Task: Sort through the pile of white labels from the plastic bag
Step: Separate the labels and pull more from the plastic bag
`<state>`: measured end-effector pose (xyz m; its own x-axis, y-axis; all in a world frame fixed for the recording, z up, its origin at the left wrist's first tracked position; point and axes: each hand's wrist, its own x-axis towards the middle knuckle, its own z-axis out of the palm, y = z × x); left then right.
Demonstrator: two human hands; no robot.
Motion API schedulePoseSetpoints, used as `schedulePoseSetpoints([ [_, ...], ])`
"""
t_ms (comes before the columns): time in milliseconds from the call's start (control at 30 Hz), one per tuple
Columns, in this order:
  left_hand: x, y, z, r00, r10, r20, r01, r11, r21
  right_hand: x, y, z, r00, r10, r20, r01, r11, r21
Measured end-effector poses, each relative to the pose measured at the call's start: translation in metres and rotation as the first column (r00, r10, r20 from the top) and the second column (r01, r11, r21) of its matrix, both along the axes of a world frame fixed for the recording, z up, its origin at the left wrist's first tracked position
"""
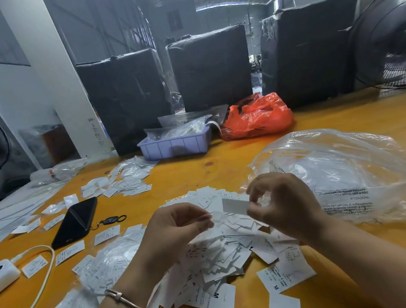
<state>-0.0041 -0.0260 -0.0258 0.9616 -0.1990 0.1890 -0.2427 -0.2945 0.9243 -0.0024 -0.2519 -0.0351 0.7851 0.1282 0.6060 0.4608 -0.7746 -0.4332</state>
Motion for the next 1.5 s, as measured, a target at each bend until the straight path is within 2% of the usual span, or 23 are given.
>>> schedulePoseSetpoints([
  [67,0.0,0.001,0.001,1.0,-0.002,-0.007,0.002,1.0,-0.028,-0.002,0.001,0.004,0.994,0.056,-0.09,-0.032,0.968,0.249],
  [100,0.0,0.001,0.002,1.0,-0.008,-0.013,0.008,1.0,-0.026,-0.003,0.001,0.007,0.983,0.104,-0.151,-0.038,0.921,0.388],
  [200,-0.001,0.002,0.005,0.998,-0.047,-0.047,0.044,0.998,-0.055,-0.004,0.001,0.013,0.915,0.327,-0.238,-0.066,0.701,0.71],
  [333,-0.003,0.001,0.008,0.992,-0.09,-0.088,0.082,0.992,-0.092,-0.004,0.002,0.017,0.824,0.537,-0.182,-0.094,0.446,0.89],
  [400,-0.004,0.0,0.009,0.992,-0.093,-0.09,0.085,0.992,-0.089,-0.005,0.001,0.017,0.779,0.608,-0.152,-0.095,0.354,0.93],
  [500,-0.004,0.001,0.008,0.992,-0.094,-0.082,0.087,0.992,-0.092,-0.006,0.002,0.018,0.731,0.67,-0.132,-0.14,0.337,0.931],
  [667,-0.006,0.0,0.01,0.992,-0.101,-0.069,0.092,0.987,-0.131,-0.003,-0.001,0.019,0.719,0.69,-0.088,-0.184,0.31,0.933],
  [767,-0.006,-0.001,0.01,0.993,-0.095,-0.071,0.082,0.983,-0.165,-0.002,-0.003,0.02,0.736,0.67,-0.097,-0.206,0.358,0.911],
  [867,-0.005,-0.001,0.009,0.992,-0.099,-0.079,0.081,0.976,-0.204,-0.001,-0.005,0.02,0.764,0.63,-0.14,-0.161,0.395,0.904],
  [967,-0.005,0.0,0.009,0.991,-0.11,-0.081,0.089,0.969,-0.231,0.0,-0.004,0.019,0.763,0.631,-0.138,-0.131,0.361,0.923],
  [1133,-0.005,0.002,0.01,0.988,-0.137,-0.064,0.124,0.976,-0.178,0.001,-0.003,0.018,0.766,0.63,-0.127,-0.085,0.295,0.952],
  [1267,-0.005,0.0,0.011,0.995,-0.054,-0.085,0.038,0.984,-0.174,-0.001,-0.002,0.018,0.757,0.62,-0.206,-0.054,0.374,0.926],
  [1400,-0.001,0.004,0.012,0.987,-0.076,-0.142,0.03,0.953,-0.303,0.0,-0.001,0.016,0.781,0.568,-0.258,0.024,0.385,0.923],
  [1500,0.0,0.006,0.012,0.977,-0.102,-0.187,0.017,0.914,-0.406,0.0,0.002,0.013,0.767,0.579,-0.278,0.012,0.42,0.908],
])
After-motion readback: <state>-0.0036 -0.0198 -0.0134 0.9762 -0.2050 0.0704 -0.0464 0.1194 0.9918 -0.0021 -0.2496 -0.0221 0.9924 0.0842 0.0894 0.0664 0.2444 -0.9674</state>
